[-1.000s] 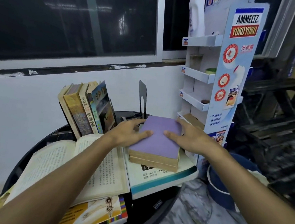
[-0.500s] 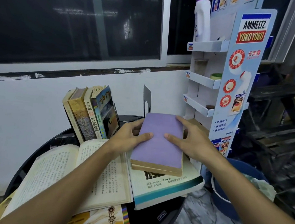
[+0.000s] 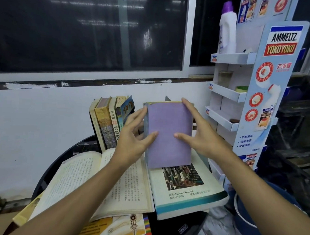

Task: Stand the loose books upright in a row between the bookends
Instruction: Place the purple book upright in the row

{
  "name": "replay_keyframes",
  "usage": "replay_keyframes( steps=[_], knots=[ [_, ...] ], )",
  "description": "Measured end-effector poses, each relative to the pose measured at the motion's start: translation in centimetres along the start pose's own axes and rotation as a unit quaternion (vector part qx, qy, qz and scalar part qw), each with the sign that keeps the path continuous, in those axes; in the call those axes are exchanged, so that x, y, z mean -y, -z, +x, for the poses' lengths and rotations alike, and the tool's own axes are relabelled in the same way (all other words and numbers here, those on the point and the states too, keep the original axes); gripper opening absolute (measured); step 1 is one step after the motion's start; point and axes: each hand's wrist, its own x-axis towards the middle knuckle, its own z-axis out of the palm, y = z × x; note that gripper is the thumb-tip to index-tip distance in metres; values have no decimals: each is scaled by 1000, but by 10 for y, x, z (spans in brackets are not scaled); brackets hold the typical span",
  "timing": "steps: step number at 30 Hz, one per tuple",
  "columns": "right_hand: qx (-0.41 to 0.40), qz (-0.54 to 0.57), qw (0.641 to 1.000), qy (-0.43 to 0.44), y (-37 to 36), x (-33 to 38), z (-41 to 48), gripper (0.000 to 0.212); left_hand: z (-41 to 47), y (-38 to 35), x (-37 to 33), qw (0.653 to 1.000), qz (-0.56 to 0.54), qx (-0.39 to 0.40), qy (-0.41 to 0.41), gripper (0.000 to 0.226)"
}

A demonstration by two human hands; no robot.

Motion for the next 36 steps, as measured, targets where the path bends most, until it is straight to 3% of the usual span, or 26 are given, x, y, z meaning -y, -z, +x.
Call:
replay_keyframes(
  steps=[5, 9, 11, 14, 19, 27, 36],
  knots=[
    [13, 0, 999, 34, 6, -4, -3, 99, -15, 0, -12, 999, -31, 27, -13, 84],
    [-33, -120, 991, 56, 11, -1, -9, 99, -22, -3, -17, 998, -49, 36, 18, 106],
    [-55, -158, 984, 66, 11, 5, -16, 95, -25, -7, -20, 998, -42, 42, 26, 95],
    [-55, -87, 994, 48, 9, 22, -33, 84, -31, -16, -27, 997, 26, 73, 8, 73],
    [-35, -7, 999, 24, 6, 50, -54, 88, -41, -40, -37, 994, 75, 78, -33, 67],
    [-63, 8, 998, 19, 23, 53, -64, 82, -51, -65, -38, 989, 74, 128, -31, 94],
    [-93, -16, 995, 16, 26, 56, -60, 66, -60, -89, -23, 991, 112, 52, -48, 88]
  ],
)
